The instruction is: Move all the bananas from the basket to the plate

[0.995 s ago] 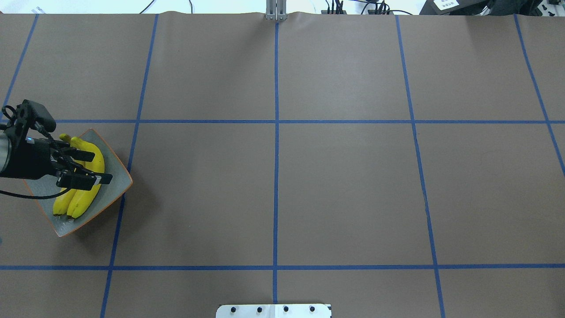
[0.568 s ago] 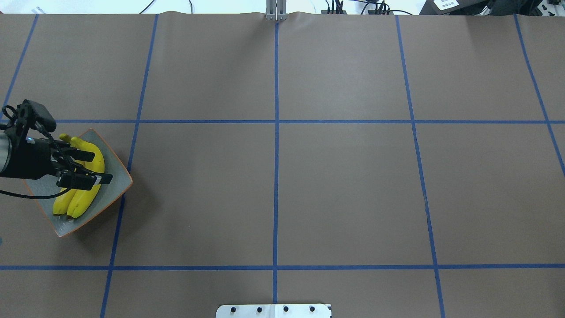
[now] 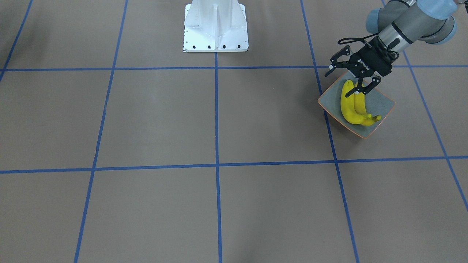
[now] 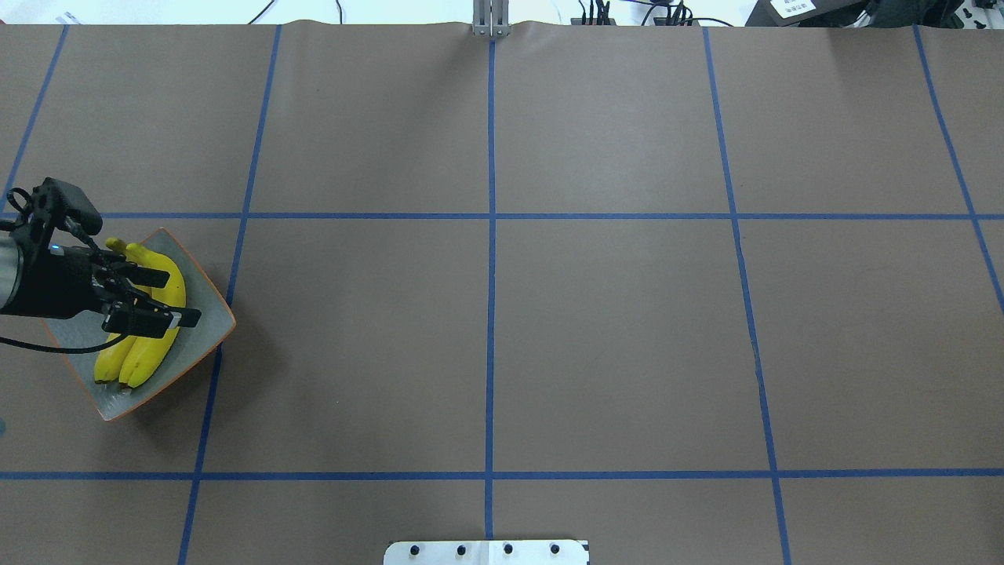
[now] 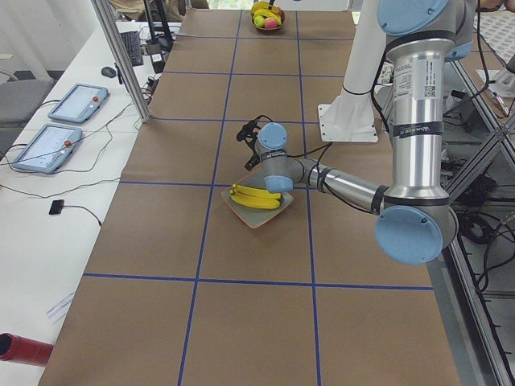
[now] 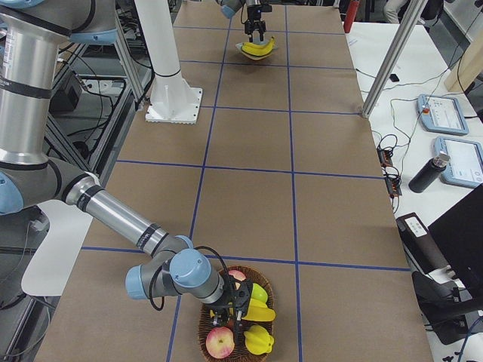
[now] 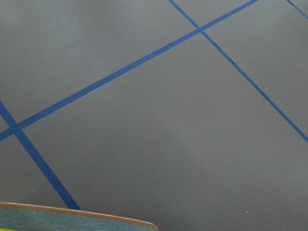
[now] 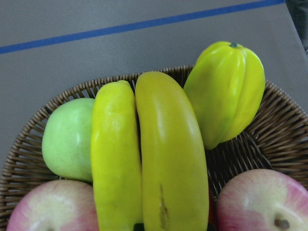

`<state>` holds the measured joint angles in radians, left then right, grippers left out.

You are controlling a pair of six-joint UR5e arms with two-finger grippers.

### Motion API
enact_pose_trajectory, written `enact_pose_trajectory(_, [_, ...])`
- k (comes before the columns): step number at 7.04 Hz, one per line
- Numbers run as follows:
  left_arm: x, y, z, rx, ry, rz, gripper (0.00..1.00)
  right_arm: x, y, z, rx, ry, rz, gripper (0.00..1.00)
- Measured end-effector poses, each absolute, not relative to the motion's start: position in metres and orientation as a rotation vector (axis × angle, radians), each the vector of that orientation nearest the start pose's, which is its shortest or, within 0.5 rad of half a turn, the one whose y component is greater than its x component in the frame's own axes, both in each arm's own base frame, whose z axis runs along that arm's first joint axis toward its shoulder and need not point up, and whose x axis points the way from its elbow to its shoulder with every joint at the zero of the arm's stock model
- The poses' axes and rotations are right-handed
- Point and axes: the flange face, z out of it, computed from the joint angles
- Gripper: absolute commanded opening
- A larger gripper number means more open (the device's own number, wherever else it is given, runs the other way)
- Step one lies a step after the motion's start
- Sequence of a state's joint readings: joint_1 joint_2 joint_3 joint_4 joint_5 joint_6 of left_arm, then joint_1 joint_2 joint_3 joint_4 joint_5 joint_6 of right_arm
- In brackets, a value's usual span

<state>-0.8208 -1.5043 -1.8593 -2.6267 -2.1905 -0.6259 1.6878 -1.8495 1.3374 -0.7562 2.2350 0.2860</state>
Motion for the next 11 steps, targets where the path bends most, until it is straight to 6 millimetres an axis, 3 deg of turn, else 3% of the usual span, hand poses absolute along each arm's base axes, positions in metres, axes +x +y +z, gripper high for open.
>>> enact_pose_trajectory(2, [0.259, -0.389, 0.429, 0.618, 1.200, 0.499, 1.00, 0.124, -0.350, 0.782, 0.312, -0.644, 0.267, 0.00])
enact_pose_trajectory(5, [0.267, -0.396, 0.421, 0.625, 1.211, 0.498, 1.00, 0.137, -0.421, 0.730, 0.399, -0.636, 0.270, 0.00])
enact_pose_trajectory(6, [0.278, -0.406, 0.408, 0.619, 1.236, 0.469, 1.00, 0.134, -0.446, 0.711, 0.412, -0.652, 0.287, 0.00])
enact_pose_trajectory(7, [0.292, -0.421, 0.385, 0.601, 1.283, 0.413, 1.00, 0.117, -0.470, 0.687, 0.420, -0.681, 0.299, 0.00])
enact_pose_trajectory(8, [0.308, -0.436, 0.358, 0.581, 1.334, 0.358, 1.00, 0.089, -0.495, 0.656, 0.431, -0.719, 0.294, 0.00])
enact_pose_trajectory(10, [0.336, -0.460, 0.294, 0.525, 1.446, 0.250, 1.00, 0.018, -0.531, 0.581, 0.457, -0.814, 0.264, 0.00])
enact_pose_trajectory(11, [0.347, -0.466, 0.261, 0.475, 1.508, 0.189, 1.00, -0.017, -0.538, 0.537, 0.481, -0.868, 0.235, 0.00])
